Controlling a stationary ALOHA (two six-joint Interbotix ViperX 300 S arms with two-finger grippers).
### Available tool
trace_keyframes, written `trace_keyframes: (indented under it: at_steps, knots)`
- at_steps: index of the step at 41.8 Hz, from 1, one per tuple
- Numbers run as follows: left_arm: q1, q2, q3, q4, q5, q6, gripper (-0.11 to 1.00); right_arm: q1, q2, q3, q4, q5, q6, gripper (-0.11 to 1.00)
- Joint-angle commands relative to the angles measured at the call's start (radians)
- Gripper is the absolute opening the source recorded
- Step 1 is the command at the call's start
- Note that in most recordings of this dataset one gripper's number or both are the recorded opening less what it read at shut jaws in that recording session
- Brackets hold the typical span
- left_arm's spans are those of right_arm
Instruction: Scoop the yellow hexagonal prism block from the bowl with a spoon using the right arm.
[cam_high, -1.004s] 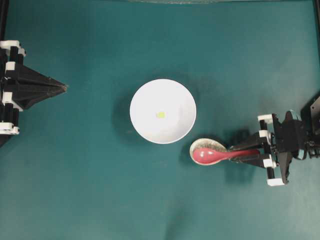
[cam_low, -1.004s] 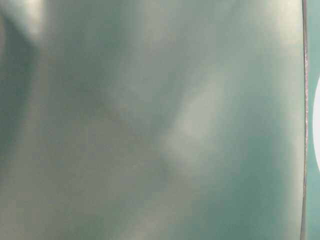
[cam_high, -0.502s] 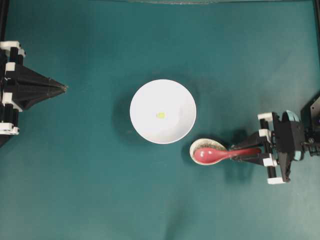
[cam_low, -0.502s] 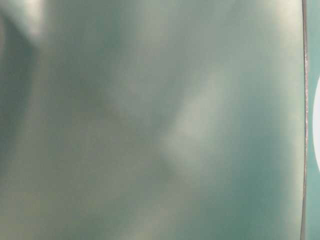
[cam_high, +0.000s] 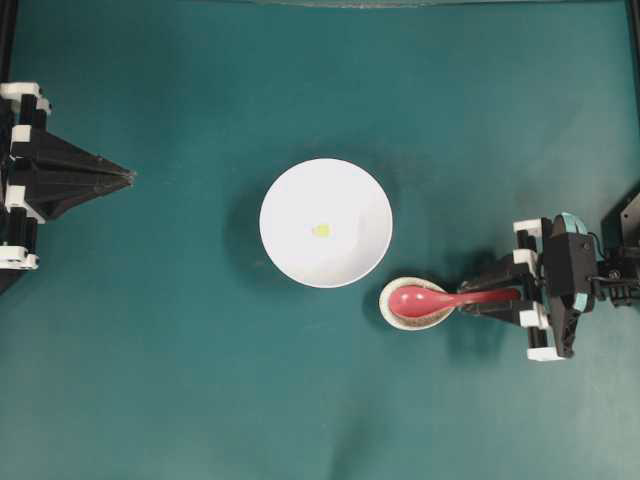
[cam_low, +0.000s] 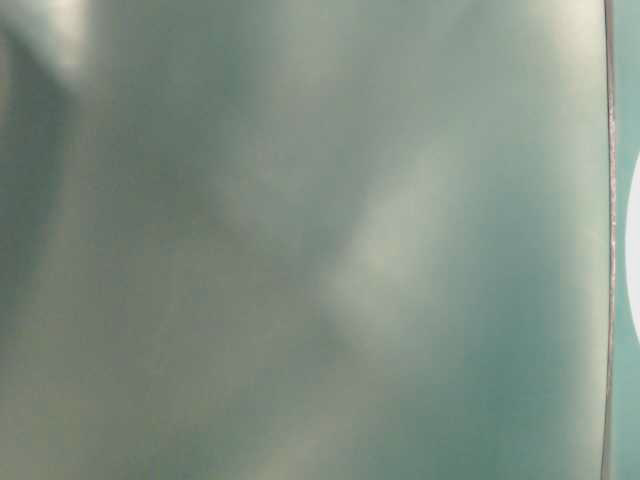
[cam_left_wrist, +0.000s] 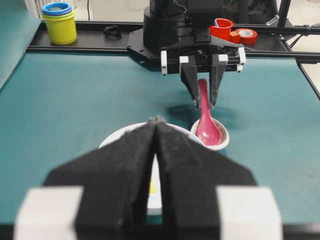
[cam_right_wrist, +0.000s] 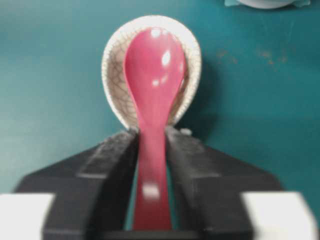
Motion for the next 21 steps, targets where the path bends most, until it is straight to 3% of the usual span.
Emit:
trace_keyframes:
  at_steps: [1, 4, 21]
  knots:
    - [0.002, 0.005, -0.018, 0.003, -0.002, -0.002, 0.00, 0.000, -0.015, -0.014, 0.002, -0.003, 0.003, 0.44]
    - [0.000, 0.005, -0.018, 0.003, -0.002, -0.002, 0.00, 0.000, -0.015, -0.014, 0.002, -0.009, 0.018, 0.50]
    - [0.002, 0.005, -0.018, 0.003, 0.012, -0.003, 0.00, 0.005, 0.003, 0.009, 0.003, -0.101, 0.100, 0.47]
